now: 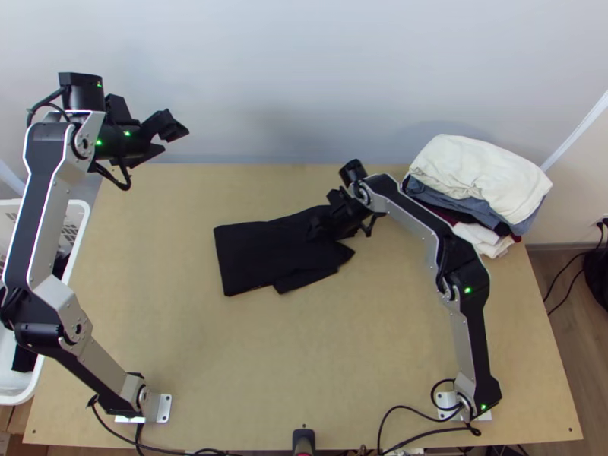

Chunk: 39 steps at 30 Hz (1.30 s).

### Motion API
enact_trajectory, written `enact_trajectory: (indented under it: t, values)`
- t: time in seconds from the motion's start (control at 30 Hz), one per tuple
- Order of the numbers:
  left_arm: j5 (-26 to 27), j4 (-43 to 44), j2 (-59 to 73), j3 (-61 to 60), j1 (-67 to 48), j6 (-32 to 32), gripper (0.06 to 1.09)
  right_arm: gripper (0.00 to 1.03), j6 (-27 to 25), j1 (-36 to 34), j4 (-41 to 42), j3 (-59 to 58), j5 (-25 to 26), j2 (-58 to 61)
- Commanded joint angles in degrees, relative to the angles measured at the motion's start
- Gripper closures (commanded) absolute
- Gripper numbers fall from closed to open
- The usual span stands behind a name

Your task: Fold the t-shirt

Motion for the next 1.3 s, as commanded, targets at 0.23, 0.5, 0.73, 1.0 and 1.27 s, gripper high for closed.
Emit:
enact_trajectory:
  t: [0.23,0.5,0.73,1.0,1.27]
  values:
    - [-0.3,-0.6,-2.1,1.5,0.8,0.8,0.10,0.04,0.9,-3.6,0.0,-2.2,8.6,-1.9]
    - [-0.3,-0.3,-1.7,1.9,0.4,0.8,0.10,0.04,0.2,-6.5,2.6,-5.5,10.9,-2.6]
    - [-0.4,-0.7,-1.5,3.0,0.3,0.7,0.10,0.04,0.7,-4.0,3.6,-7.6,11.0,-2.2]
    - [-0.7,-1.0,-1.6,3.0,0.3,0.6,0.10,0.04,3.7,2.2,4.8,-6.0,10.9,0.1]
    - [-0.8,-1.4,-1.8,3.0,0.3,0.6,0.10,0.17,6.1,5.8,4.9,-2.2,10.4,2.6]
